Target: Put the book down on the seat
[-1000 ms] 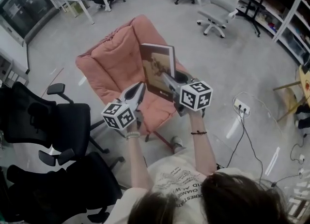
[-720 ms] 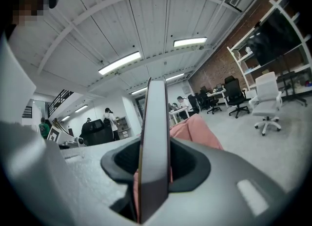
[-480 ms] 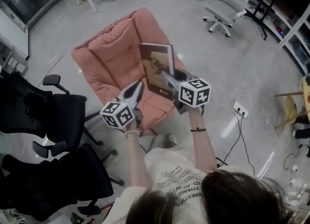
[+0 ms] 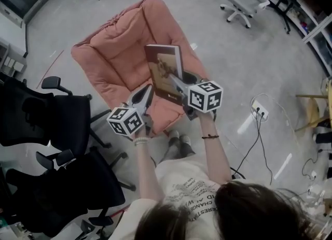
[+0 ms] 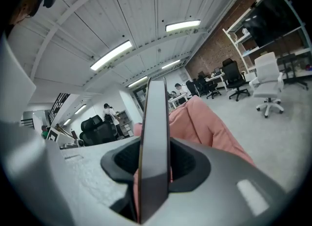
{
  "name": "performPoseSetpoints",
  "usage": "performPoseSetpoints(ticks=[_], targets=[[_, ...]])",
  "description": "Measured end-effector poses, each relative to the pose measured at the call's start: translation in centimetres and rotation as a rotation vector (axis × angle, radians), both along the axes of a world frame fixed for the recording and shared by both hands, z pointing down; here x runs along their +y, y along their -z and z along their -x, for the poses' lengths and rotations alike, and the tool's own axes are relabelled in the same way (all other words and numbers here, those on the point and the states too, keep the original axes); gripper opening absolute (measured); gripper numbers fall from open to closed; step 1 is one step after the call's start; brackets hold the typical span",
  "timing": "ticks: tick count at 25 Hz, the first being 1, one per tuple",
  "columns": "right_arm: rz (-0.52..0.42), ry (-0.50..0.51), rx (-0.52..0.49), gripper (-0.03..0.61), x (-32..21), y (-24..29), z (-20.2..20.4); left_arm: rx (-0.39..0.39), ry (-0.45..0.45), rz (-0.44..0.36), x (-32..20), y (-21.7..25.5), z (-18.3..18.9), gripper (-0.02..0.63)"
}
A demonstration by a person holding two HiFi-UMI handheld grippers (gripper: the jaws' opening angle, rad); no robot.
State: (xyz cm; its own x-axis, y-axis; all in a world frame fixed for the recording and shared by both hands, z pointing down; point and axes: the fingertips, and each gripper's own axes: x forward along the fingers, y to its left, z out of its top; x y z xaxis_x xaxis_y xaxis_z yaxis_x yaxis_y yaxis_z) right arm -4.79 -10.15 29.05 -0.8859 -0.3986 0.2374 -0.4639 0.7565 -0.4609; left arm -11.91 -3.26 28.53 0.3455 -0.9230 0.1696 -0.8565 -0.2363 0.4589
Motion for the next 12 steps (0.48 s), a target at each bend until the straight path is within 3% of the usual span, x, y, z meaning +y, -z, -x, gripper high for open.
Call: performPoseSetpoints(ticks=[12], targets=[[0.089, 0.031, 0.044, 0.149, -4.2, -5.1, 4.6, 0.050, -0.003, 0.091, -3.7, -4.9, 4.6, -0.010]])
